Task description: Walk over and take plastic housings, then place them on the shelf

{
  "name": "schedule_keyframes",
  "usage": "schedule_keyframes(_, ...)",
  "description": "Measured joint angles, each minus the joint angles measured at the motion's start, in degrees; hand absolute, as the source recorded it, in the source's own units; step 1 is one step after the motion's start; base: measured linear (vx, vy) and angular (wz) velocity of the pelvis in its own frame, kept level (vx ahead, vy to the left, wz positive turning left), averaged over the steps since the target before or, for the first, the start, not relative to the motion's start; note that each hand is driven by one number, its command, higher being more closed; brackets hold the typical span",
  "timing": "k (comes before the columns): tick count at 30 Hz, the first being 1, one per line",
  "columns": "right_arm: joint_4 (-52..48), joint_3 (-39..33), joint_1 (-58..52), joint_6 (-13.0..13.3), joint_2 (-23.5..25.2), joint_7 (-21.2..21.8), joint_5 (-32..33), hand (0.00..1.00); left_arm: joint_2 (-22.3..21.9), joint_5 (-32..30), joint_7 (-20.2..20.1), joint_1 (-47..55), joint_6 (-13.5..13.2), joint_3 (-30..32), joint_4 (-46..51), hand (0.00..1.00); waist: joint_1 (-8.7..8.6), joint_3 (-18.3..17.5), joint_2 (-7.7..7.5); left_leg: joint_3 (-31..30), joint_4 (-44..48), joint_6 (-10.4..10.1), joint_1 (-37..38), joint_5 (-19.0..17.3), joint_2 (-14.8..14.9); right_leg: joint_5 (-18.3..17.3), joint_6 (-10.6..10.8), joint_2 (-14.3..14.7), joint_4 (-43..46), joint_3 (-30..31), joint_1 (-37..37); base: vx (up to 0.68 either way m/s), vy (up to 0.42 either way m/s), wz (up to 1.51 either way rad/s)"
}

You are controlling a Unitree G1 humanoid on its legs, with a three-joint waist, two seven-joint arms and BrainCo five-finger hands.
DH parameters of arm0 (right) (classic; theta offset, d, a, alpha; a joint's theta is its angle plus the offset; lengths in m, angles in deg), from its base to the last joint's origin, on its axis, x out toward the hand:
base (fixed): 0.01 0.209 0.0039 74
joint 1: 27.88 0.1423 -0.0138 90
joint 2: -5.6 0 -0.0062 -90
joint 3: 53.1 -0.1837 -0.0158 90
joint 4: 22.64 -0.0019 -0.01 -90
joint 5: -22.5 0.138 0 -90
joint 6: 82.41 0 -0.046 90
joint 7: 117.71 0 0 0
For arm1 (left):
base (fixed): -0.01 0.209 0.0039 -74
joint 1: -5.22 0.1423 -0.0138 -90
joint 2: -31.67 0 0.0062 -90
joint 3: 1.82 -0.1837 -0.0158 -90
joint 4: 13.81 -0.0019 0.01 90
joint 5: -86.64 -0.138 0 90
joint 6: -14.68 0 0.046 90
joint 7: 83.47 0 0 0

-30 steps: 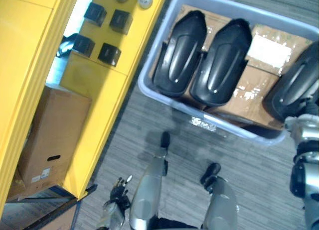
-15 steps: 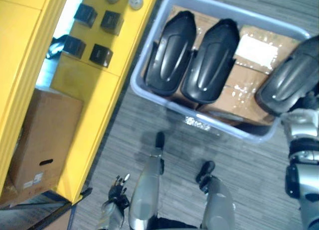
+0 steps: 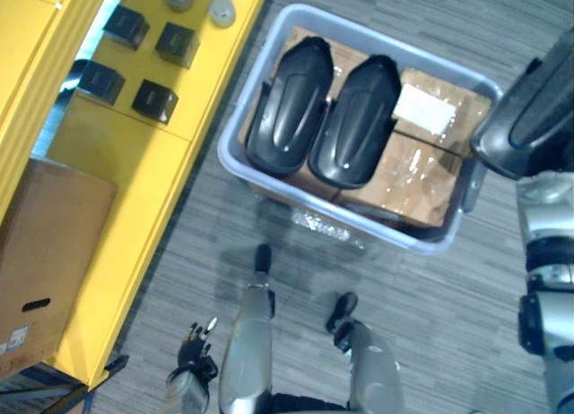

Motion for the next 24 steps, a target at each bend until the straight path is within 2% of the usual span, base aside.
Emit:
schedule_keyframes(2,-0.06,0.01,-0.25,1.65,0.03,-1.29,0.02,1.0,0.29,0.02,0.19,0.35,-0.27,0.06,0.06,0.0,0.06,-0.06,-0.26,0.05,-0.5,0.0,0.85,0.0,-0.19,0.07,0.07,-0.07,-0.57,-0.12,0.85,0.04,-0.003,0.03)
schedule_keyframes(5,-3.83,-0.02,-1.65,5.16,0.11,-4.26,0.0,1.0,0.35,0.0,0.5,0.72,-2.64,0.23,0.65,0.0,0.01,0.01,-1.04,0.0,-1.06,-0.02,1.97,0.11,-0.16,0.23,0.1,0.23,-1.82,-0.49,2.4,0.04,-0.019,0.04)
schedule_keyframes(7,-10.33,-0.14,-4.49,8.46,0.86,-7.36,-0.19,1.0,0.34,0.0,1.97,1.39,-4.6,1.56,4.16,0.0,-0.04,-0.05,-2.16,0.04,-2.2,-0.1,4.22,0.13,-0.17,0.28,0.1,0.46,-3.12,-0.85,4.74,0.05,-0.03,0.05)
schedule_keyframes(8,-12.14,-0.18,-5.3,9.18,1.29,-8.13,-0.5,1.0,0.34,0.0,2.42,1.5,-5.01,2.32,5.37,0.0,-0.03,-0.08,-2.57,0.11,-2.73,-0.17,5.03,0.18,-0.17,0.28,0.1,0.48,-3.41,-0.86,5.4,0.05,-0.036,0.04)
schedule_keyframes(10,-20.17,-1.58,-9.5,12.41,4.08,-10.86,-3.99,1.0,0.66,-0.63,5.02,1.97,-6.54,4.94,11.88,0.0,-0.08,-0.43,-4.09,0.29,-4.55,-0.48,8.02,0.38,-0.24,0.27,0.1,0.57,-4.7,-1.05,8.08,0.05,-0.033,0.02)
schedule_keyframes(13,-30.06,-3.88,-16.58,14.97,9.23,-13.38,-7.99,1.0,0.95,-2.14,8.17,2.86,-7.01,7.92,21.55,0.0,-0.13,-1.78,-5.97,0.82,-7.36,-0.96,11.87,0.88,-0.61,0.27,0.12,0.56,-6.26,-1.2,11.16,0.06,-0.021,-0.01)
schedule_keyframes(14,-31.72,-4.35,-18.13,15.05,10.67,-13.43,-8.86,1.0,0.95,-2.72,8.98,3.13,-7.01,8.55,23.58,0.0,-0.18,-2.5,-6.4,0.97,-7.96,-1.0,12.49,0.9,-0.9,0.27,0.13,0.56,-6.65,-1.27,11.68,0.09,-0.015,0.01)
schedule_keyframes(16,-36.68,-5.26,-25.11,15.16,15.79,-13.55,-11.47,1.0,0.89,-6.11,12.51,4.38,-6.41,10.14,30.93,0.0,-0.38,-7.01,-8.13,1.2,-11.01,-1.07,14.55,1.24,-1.5,0.4,0.41,0.42,-8.61,-1.7,13.21,0.13,-0.012,0.05)
schedule_keyframes(20,-42.18,-5.57,-32.89,16.18,19.57,-13.24,-14.26,1.0,-0.05,-13.73,18.15,5.5,-4.2,12.14,40.89,0.0,-0.84,-12.13,-8.43,1.13,-14.64,-0.99,17.94,1.96,-2.73,1.02,1.3,-0.25,-10.81,-3.11,16.4,0.1,-0.003,0.12)
schedule_keyframes(22,-43.84,-5.51,-34.06,17.14,20.89,-13.13,-15.7,1.0,-0.44,-15.72,18.54,6.72,-2.8,12.44,45.95,0.0,-1.12,-14.44,-8.13,1.2,-15.87,-0.81,19.17,2.14,-3.17,1.26,1.63,-0.61,-11.23,-3.24,17.2,0.08,0.006,0.04)
schedule_keyframes(24,-45.44,-4.77,-34.34,18.53,21.38,-12.99,-17.6,1.0,-2.0,-19.5,18.29,7.46,-1.73,11.78,50.91,0.0,-1.29,-16.07,-6.72,1.31,-18.01,-0.47,21.92,2.65,-3.35,2.67,1.63,-0.69,-11.74,-3.68,19.05,0.05,0.014,0.02)
